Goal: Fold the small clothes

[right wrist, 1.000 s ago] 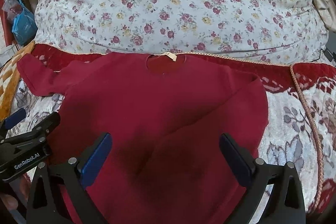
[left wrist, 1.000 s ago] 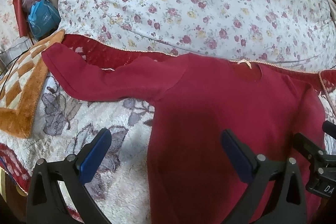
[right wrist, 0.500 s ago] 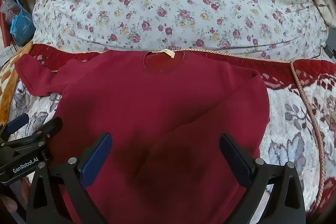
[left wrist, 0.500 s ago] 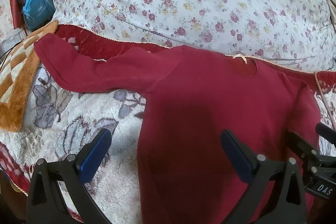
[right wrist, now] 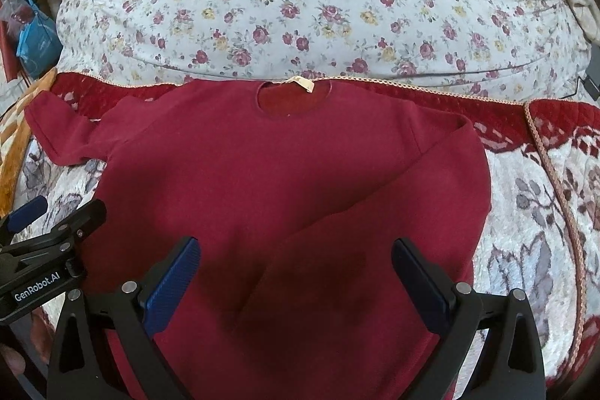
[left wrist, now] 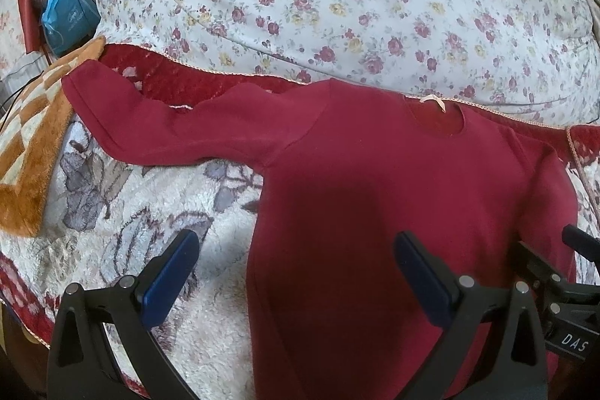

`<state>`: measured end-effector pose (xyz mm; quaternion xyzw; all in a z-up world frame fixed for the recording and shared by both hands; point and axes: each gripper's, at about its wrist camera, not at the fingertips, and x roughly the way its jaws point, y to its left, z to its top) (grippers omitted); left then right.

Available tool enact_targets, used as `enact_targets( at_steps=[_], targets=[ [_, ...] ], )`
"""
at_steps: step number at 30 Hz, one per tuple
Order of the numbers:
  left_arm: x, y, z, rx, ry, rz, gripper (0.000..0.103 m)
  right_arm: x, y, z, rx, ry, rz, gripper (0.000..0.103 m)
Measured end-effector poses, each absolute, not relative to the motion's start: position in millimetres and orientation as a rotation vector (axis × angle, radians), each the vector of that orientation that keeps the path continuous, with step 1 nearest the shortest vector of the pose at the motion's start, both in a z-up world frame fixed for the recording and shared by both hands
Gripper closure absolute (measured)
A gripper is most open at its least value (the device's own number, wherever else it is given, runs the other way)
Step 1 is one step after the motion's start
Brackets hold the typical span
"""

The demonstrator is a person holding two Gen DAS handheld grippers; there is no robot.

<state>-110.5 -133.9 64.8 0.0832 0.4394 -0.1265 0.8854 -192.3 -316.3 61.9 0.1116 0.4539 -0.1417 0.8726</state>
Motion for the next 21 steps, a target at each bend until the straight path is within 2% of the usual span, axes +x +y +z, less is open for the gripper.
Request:
enact_targets(
  at_steps=[21],
  targets=[
    [-101.6,-125.7,61.5,0.153,0.941,-0.229,0.000,-187.9,-303.8,52.7,0.253,0.952,-0.252,0.000]
  ],
)
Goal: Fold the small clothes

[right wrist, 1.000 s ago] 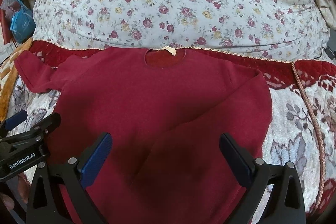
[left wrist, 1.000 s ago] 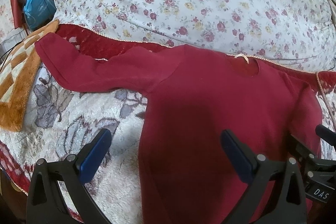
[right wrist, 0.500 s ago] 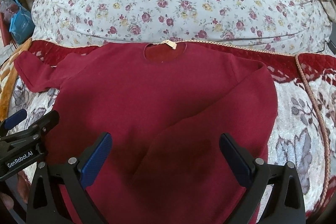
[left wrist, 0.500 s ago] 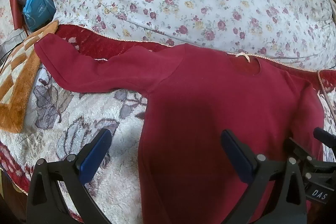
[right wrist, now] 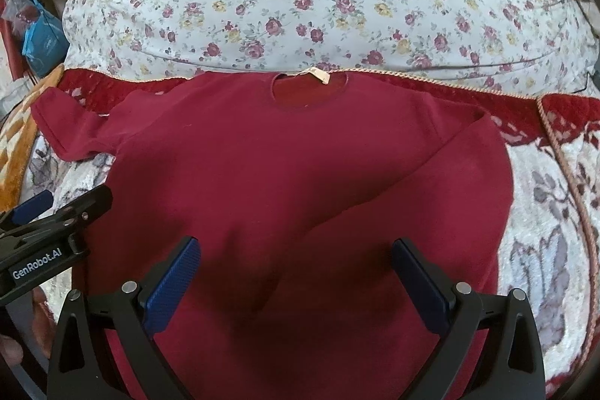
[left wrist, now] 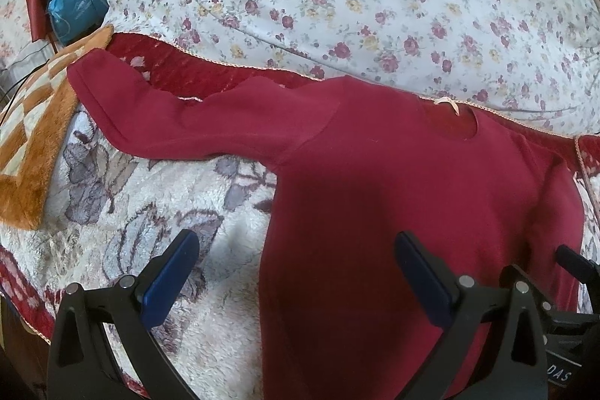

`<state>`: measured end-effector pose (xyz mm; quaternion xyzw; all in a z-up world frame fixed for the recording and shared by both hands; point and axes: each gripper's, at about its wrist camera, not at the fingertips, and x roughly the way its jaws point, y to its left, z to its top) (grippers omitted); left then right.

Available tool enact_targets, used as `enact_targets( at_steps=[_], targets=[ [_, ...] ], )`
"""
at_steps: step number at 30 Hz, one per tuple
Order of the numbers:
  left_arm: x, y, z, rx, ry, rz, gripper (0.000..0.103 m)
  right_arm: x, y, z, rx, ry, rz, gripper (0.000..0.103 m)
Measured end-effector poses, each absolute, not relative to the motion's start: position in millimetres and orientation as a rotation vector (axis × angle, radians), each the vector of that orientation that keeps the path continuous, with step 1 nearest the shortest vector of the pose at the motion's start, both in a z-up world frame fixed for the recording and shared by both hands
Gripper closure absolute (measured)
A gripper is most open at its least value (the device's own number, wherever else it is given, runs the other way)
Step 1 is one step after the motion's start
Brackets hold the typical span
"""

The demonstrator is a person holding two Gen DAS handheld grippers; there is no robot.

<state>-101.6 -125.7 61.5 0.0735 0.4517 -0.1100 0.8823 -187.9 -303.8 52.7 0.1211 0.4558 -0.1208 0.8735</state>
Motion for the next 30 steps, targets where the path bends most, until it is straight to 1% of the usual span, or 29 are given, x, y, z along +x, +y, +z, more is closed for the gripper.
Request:
enact_targets(
  at_steps=[30],
  targets=[
    [-99.7,-122.6,61.0,0.154,0.935,-0.206,0.000,-169.4,-300.7,45.5,0.195,0.979,-0.299,0.000]
  ],
)
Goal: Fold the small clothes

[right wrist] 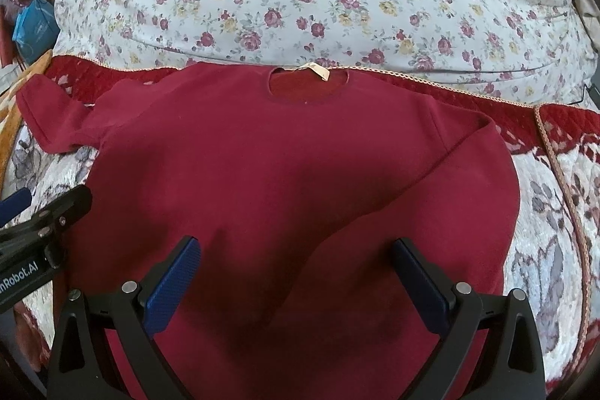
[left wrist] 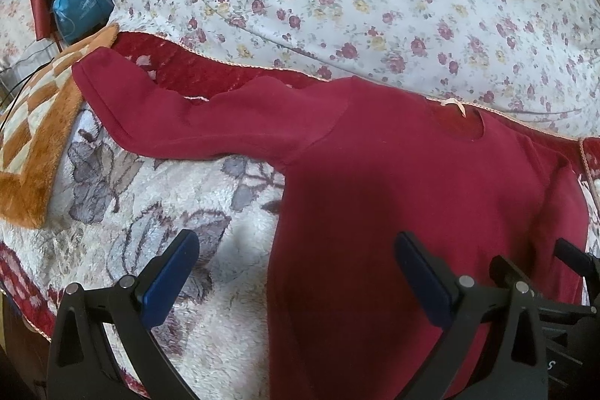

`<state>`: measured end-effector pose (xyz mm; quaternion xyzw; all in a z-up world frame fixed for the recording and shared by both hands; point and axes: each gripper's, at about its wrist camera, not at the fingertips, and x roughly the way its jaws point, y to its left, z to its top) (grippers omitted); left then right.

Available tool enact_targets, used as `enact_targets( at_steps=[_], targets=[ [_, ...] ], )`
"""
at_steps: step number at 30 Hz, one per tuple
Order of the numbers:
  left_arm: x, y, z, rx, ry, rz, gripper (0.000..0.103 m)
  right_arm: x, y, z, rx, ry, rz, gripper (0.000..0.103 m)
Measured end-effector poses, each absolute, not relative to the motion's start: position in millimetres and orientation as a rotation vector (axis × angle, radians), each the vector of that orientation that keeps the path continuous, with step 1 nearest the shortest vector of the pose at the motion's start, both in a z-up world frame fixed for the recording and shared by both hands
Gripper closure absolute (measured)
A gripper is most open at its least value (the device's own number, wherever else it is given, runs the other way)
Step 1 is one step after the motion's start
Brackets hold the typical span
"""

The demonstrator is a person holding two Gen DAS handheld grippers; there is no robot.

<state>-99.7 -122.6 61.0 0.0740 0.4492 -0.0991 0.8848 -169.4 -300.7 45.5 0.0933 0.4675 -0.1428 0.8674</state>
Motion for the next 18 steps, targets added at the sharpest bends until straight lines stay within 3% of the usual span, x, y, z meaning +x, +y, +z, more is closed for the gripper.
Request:
enact_targets(
  at_steps=[18],
  targets=[
    [-95.0,-118.3,55.2,0.159,0.948,-0.190,0.000,-160.7,-298.6,35.4,0.208,0.999,-0.283,0.000]
  ],
)
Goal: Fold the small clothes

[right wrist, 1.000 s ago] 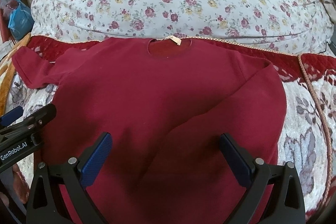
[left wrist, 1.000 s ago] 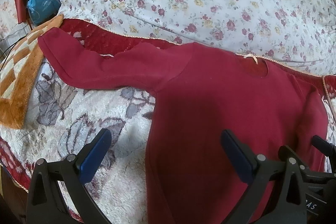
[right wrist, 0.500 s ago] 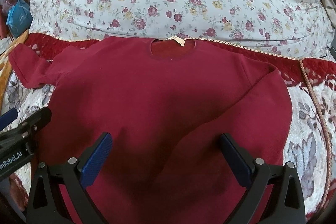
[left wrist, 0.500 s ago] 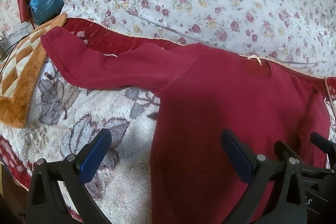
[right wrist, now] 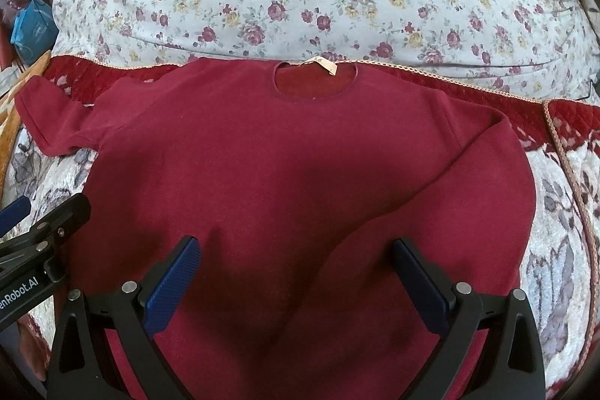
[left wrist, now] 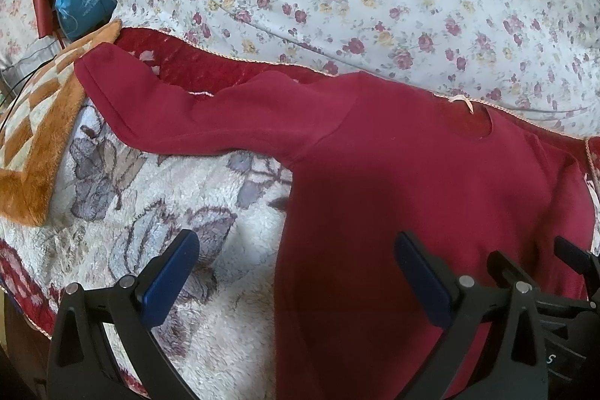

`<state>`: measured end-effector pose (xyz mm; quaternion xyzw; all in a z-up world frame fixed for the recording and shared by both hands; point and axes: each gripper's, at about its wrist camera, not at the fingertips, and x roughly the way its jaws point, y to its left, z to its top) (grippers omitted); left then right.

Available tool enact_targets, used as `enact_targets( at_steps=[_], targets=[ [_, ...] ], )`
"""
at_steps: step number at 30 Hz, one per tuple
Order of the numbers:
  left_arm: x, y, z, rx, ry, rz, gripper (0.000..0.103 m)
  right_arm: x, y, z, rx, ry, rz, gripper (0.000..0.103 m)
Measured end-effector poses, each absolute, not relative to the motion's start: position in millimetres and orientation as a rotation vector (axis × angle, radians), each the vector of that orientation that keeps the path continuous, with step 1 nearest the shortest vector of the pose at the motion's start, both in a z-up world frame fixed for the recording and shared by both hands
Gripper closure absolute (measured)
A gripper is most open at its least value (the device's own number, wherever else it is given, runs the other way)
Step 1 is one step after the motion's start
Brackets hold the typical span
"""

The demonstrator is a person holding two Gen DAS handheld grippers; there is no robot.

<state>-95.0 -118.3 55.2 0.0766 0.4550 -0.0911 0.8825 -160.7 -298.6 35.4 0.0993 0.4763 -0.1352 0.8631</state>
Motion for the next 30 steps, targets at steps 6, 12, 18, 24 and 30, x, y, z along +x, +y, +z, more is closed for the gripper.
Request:
enact_targets(
  at_steps=[6,12,18,24,30],
  targets=[
    [-93.8,-118.3,54.5,0.162,0.951,-0.183,0.000,-159.7,-298.3,34.8,0.206,1.000,-0.280,0.000],
    [-87.5,-107.4,61.6,0.138,0.940,-0.159,0.000,-155.9,-296.7,39.9,0.215,0.983,-0.264,0.000],
    [-46.4,-66.4,83.7,0.151,0.896,0.006,0.000,-152.0,-296.4,41.4,0.213,0.996,-0.234,0.000],
    [25.8,-10.0,91.2,0.128,0.875,0.229,0.000,-152.8,-292.9,43.2,0.219,1.006,-0.195,0.000],
    [94.8,38.5,80.3,0.177,0.862,0.439,0.000,-154.3,-291.9,39.8,0.213,1.034,-0.177,0.000]
  ],
)
